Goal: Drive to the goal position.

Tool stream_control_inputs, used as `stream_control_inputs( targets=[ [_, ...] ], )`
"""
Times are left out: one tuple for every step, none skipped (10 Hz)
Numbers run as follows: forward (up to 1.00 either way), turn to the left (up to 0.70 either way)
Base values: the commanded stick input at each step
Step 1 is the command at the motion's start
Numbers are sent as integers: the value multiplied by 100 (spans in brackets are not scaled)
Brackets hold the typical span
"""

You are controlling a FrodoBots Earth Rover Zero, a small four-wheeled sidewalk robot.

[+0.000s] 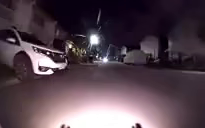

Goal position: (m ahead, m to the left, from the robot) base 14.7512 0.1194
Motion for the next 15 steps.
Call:
stream_control_inputs(
  targets=[
    [85, 0],
    [85, 0],
    [85, 0],
    [85, 0],
    [85, 0],
    [85, 0],
    [85, 0],
    [85, 0],
    [85, 0],
    [85, 0],
    [85, 0],
    [85, 0],
    [85, 0],
    [85, 0],
    [85, 0]
  ],
)
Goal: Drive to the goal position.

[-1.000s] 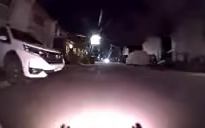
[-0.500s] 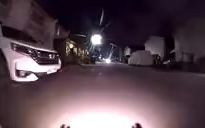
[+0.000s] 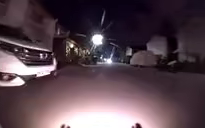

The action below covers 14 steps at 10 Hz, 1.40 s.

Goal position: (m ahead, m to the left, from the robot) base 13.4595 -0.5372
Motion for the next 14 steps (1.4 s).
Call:
stream_control_inputs(
  targets=[
    [85, 0],
    [85, 0],
    [85, 0],
    [85, 0],
    [85, 0],
    [85, 0],
    [85, 0],
    [85, 0],
    [85, 0],
    [85, 0],
    [85, 0],
    [85, 0],
    [85, 0],
    [85, 0]
  ],
)
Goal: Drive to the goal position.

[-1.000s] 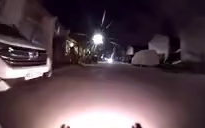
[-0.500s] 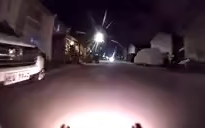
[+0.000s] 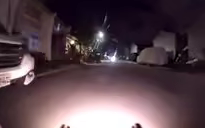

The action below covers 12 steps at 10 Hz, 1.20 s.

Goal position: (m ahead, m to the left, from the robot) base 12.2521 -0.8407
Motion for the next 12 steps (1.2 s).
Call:
stream_control_inputs(
  targets=[
    [85, 0],
    [85, 0],
    [85, 0],
    [85, 0],
    [85, 0],
    [85, 0],
    [85, 0],
    [85, 0],
    [85, -2],
    [85, -34],
    [85, -34],
    [85, -19]
  ],
)
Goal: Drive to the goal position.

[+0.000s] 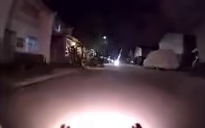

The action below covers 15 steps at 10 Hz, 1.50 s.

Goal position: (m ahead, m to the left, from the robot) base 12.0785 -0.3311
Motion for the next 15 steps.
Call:
stream_control_inputs(
  targets=[
    [85, 0],
    [85, 0],
    [85, 0],
    [85, 0],
    [85, 0],
    [85, 0],
    [85, 0],
    [85, 0],
    [85, 0],
    [85, 0],
    [85, 0],
    [85, 0],
    [85, 0],
    [85, 0],
    [85, 0]
  ],
)
